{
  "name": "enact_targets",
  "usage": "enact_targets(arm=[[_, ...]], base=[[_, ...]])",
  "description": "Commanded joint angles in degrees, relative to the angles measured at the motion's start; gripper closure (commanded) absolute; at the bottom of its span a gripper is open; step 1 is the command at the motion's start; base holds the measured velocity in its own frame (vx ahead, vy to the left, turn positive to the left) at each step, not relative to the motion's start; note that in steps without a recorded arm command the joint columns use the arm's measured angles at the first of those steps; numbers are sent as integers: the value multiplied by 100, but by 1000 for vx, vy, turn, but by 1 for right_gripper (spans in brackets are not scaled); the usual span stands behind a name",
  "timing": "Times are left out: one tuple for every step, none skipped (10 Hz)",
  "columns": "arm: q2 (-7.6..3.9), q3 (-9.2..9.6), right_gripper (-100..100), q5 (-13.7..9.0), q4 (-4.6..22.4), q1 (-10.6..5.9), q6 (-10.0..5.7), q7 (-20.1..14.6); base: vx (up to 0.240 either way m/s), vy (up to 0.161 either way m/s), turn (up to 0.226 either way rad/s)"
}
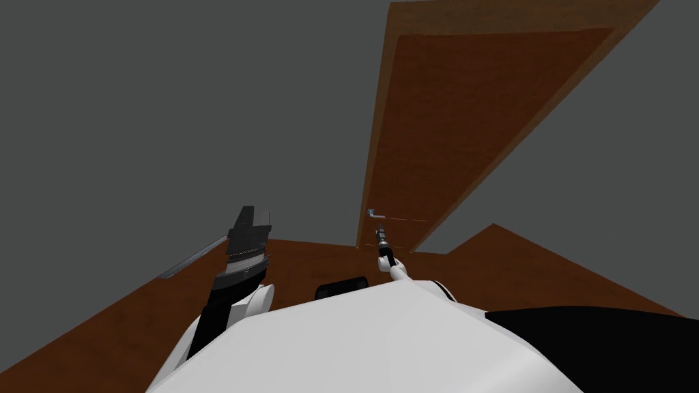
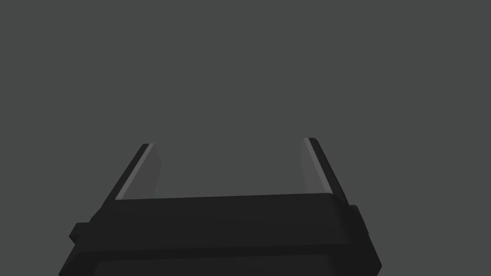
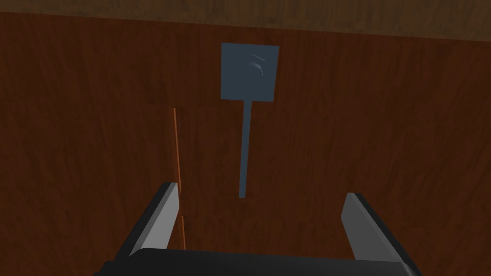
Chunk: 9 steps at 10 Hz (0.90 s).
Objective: Pull the door open
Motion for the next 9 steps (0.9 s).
enact_targets(arm=[[0,0,-100,0,0,0,0,0],[-120,-36,-100,-27,34,76,-50,-111],[-120,-36,-100,-27,34,76,-50,-111],[-243,-70,-100,-55,62,158,-103,-222],[-288,-83,-100,-65,72,188,-123,-263],[-382,-110,-100,-87,94,250,-164,-348],[-382,-110,-100,-87,94,250,-164,-348],[-520,-149,-100,-118,125,342,-224,-474],[-520,-149,-100,-118,125,342,-224,-474]], base=[[28,-26,23],[126,23,118],[151,30,78],[140,9,132],[190,-22,113],[202,3,108],[145,21,32],[133,11,138],[118,-2,65]])
